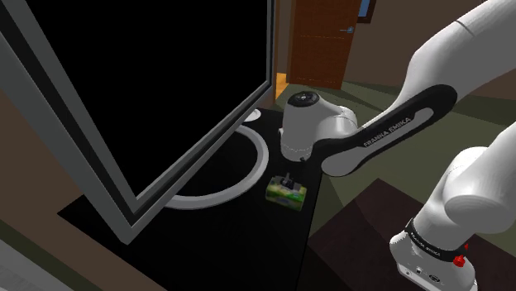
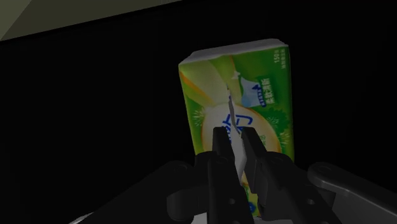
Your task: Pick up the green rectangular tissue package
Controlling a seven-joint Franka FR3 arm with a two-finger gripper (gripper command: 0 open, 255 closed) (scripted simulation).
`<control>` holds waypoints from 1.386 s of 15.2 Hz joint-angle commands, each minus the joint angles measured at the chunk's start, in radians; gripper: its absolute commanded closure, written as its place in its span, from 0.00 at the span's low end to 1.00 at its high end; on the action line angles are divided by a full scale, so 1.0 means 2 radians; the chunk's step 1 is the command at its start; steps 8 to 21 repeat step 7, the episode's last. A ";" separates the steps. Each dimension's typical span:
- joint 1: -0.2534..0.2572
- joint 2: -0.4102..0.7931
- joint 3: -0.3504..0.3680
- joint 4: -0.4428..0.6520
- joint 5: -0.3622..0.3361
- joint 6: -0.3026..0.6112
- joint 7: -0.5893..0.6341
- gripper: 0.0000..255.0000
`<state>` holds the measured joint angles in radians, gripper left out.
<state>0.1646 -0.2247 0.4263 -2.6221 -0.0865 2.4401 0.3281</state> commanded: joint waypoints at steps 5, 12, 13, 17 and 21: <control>0.009 -0.033 -0.007 0.016 0.020 -0.047 -0.018 1.00; 0.009 -0.034 -0.008 0.017 0.021 -0.048 -0.019 1.00; 0.009 -0.034 -0.008 0.017 0.021 -0.048 -0.019 1.00; 0.009 -0.034 -0.008 0.017 0.021 -0.048 -0.019 1.00; 0.009 -0.034 -0.008 0.017 0.021 -0.048 -0.019 1.00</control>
